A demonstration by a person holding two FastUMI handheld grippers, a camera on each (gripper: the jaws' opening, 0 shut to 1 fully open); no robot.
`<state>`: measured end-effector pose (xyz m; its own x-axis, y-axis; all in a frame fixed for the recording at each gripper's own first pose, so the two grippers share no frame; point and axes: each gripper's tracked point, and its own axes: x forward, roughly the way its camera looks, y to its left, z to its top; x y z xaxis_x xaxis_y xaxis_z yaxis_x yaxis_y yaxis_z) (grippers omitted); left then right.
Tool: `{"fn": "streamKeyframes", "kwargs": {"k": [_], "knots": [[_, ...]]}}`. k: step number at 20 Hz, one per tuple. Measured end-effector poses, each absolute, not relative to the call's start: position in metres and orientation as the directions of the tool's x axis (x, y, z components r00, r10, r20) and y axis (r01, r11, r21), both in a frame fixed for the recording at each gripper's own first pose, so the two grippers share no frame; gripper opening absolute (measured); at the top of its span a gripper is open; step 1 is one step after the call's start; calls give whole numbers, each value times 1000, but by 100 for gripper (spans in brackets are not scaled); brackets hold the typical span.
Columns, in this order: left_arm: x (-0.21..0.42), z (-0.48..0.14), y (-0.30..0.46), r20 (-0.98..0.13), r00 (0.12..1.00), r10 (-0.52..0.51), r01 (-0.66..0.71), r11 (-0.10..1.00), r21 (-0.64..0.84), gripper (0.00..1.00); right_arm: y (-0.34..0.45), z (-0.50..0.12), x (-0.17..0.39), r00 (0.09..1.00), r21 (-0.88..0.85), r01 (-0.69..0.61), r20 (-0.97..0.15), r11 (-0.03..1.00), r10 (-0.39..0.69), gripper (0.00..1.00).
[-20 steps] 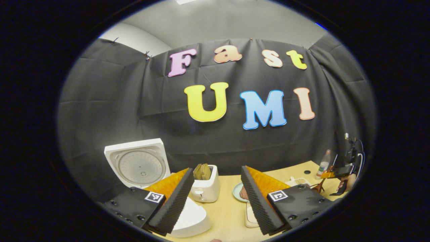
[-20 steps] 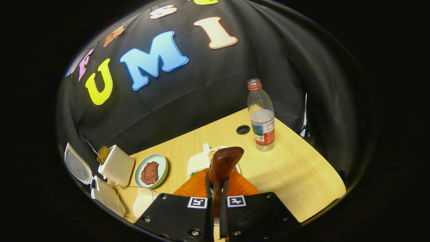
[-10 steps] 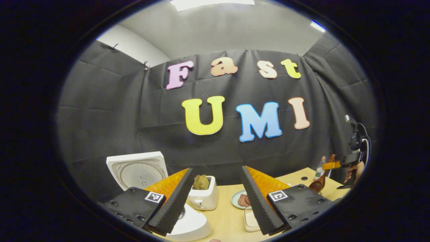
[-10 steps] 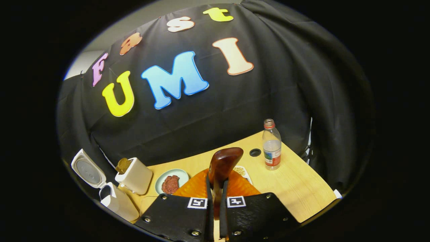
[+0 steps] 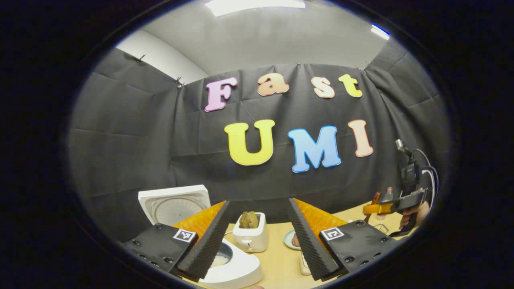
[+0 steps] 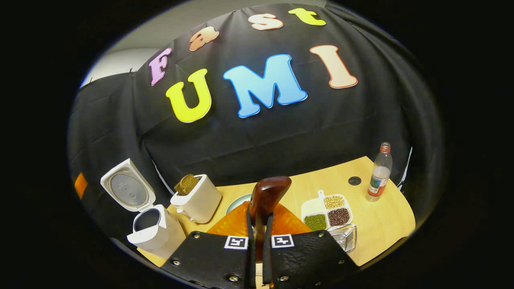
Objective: Close the left gripper, press the button to open the rice cooker; take a wooden spoon from the chopstick holder with the right hand, scoop a spoonful of rice and pour it into the rice cooker, then put the wooden spoon back into the chopstick holder.
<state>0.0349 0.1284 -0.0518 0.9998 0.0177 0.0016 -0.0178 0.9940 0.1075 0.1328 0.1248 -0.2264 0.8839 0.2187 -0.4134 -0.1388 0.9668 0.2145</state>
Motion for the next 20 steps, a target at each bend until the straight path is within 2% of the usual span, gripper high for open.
{"fn": "streamKeyframes", "kwargs": {"k": [4,9,12,13,15,17,20], "knots": [[30,-50,154,16,999,48,-49,995,92,97,145,-266,131,861,165,-131,-470,977,195,7],[22,-59,184,-1,996,87,-86,992,94,95,150,-306,141,855,48,-50,-515,998,67,7],[18,-70,202,-20,993,114,-112,990,82,97,164,-335,146,836,-51,-65,-548,997,27,7],[15,-72,208,-26,992,123,-120,990,77,95,173,-343,145,827,-48,-73,-561,996,33,7],[10,-75,216,-27,990,135,-133,989,65,97,190,-346,146,826,-42,-88,-562,995,49,7],[5,-78,225,-31,988,153,-151,986,65,95,212,-351,137,813,3,-124,-573,992,103,7],[-1,-87,231,-48,985,167,-164,985,51,99,229,-353,131,796,106,-134,-580,985,170,7]]}}
